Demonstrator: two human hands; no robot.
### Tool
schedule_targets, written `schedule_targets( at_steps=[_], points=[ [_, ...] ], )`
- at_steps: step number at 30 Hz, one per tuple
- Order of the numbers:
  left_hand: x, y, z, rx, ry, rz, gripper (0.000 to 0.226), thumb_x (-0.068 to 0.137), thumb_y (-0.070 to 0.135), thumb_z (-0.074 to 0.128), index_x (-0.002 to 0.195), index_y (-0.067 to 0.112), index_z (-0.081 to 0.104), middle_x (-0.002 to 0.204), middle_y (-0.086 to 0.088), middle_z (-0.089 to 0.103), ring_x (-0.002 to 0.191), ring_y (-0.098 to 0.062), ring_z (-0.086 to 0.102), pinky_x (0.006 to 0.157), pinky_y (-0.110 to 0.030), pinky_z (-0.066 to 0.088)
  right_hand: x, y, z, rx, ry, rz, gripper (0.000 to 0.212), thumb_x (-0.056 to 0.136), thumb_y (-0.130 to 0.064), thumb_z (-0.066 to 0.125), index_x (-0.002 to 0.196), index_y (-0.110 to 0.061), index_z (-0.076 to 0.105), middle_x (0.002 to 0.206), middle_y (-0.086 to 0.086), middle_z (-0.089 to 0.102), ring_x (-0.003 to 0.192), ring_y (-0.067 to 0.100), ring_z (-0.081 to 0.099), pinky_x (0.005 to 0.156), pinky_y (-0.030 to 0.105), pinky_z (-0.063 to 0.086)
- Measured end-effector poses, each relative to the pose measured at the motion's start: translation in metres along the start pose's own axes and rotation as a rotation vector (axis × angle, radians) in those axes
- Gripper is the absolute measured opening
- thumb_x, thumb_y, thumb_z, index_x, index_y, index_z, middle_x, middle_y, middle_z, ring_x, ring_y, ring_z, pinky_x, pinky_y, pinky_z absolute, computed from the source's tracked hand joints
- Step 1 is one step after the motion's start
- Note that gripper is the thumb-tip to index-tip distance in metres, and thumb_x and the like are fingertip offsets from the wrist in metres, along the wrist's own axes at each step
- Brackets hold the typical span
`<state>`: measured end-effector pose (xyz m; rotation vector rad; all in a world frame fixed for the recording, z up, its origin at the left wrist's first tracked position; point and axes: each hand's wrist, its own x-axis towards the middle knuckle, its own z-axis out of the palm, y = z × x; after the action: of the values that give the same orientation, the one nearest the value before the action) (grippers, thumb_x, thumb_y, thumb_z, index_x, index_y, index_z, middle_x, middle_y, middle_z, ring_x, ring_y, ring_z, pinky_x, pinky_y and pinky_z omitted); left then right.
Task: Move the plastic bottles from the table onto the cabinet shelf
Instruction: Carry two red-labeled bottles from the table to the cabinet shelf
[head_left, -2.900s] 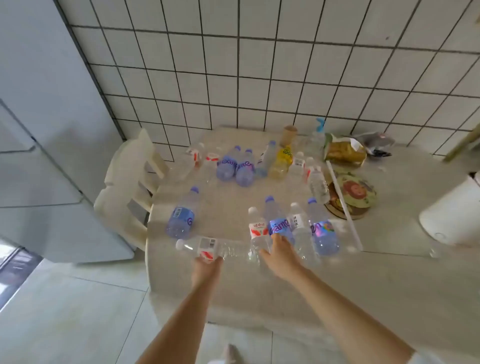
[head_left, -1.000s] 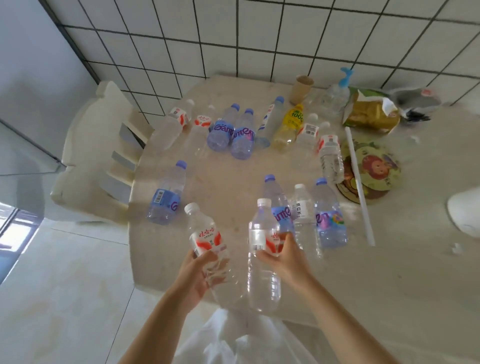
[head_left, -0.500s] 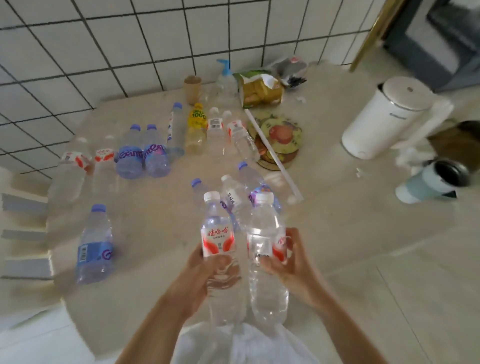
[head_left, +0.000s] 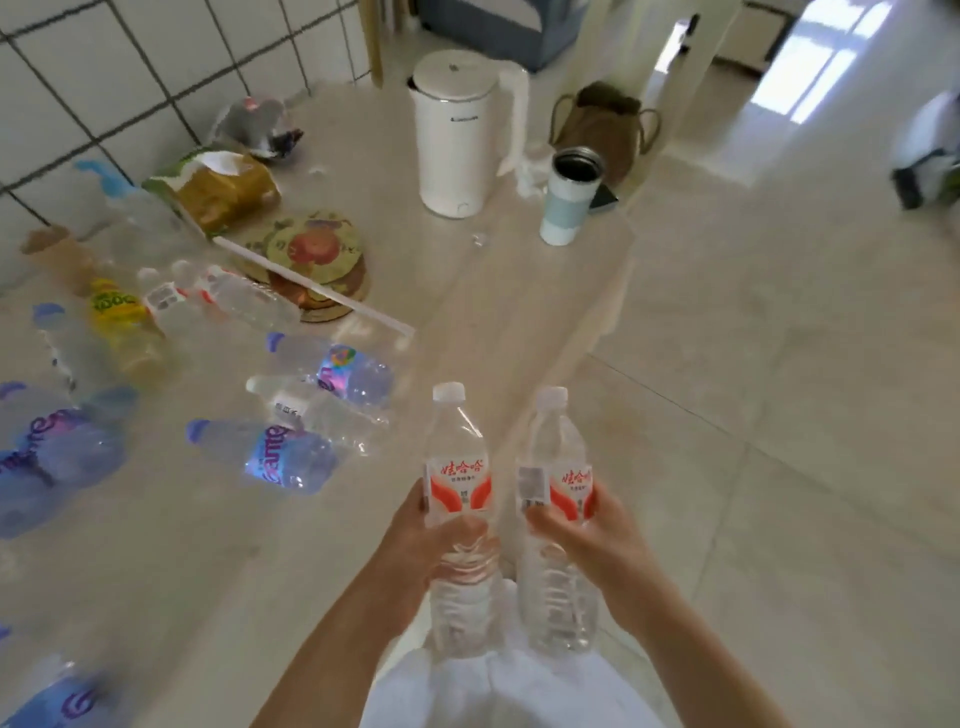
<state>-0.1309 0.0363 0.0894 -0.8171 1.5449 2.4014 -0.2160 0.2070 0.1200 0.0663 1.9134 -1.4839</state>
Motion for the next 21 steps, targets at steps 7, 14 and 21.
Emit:
schedule_targets(
  at_steps=[7, 14, 21],
  points=[
    [0.015, -0.015, 0.092, 0.156, -0.306, -0.128, 0.053, 0.069, 0.013, 0.076, 0.12, 0.011, 0.063, 0.11, -0.021, 0.07, 0.096, -0.036, 0.07, 0.079, -0.038, 0.057, -0.057, 0.042, -0.082, 0.217, 0.274, 0.061, 0.026, 0.078, -0.012, 0.076, 0.101, -0.016, 0.066, 0.088, 0.001, 0.075, 0.079, 0.013, 0.074, 0.063, 0.023, 0.057],
    [0.03, -0.064, 0.238, 0.331, -0.555, -0.259, 0.062, 0.071, 0.015, 0.083, 0.127, 0.008, 0.058, 0.121, -0.024, 0.065, 0.11, -0.042, 0.064, 0.098, -0.054, 0.05, -0.126, 0.108, -0.194, 0.393, 0.627, 0.134, 0.043, 0.07, -0.024, 0.083, 0.106, -0.022, 0.058, 0.096, -0.001, 0.071, 0.082, 0.013, 0.072, 0.064, 0.023, 0.054],
    [0.015, -0.136, 0.397, 0.46, -0.776, -0.397, 0.038, 0.079, 0.002, 0.07, 0.116, 0.007, 0.065, 0.105, -0.021, 0.071, 0.087, -0.032, 0.072, 0.067, -0.031, 0.058, -0.201, 0.18, -0.305, 0.454, 0.919, 0.222, 0.049, 0.067, -0.036, 0.082, 0.107, -0.022, 0.056, 0.098, 0.0, 0.069, 0.089, 0.016, 0.069, 0.08, 0.038, 0.059]
  ],
)
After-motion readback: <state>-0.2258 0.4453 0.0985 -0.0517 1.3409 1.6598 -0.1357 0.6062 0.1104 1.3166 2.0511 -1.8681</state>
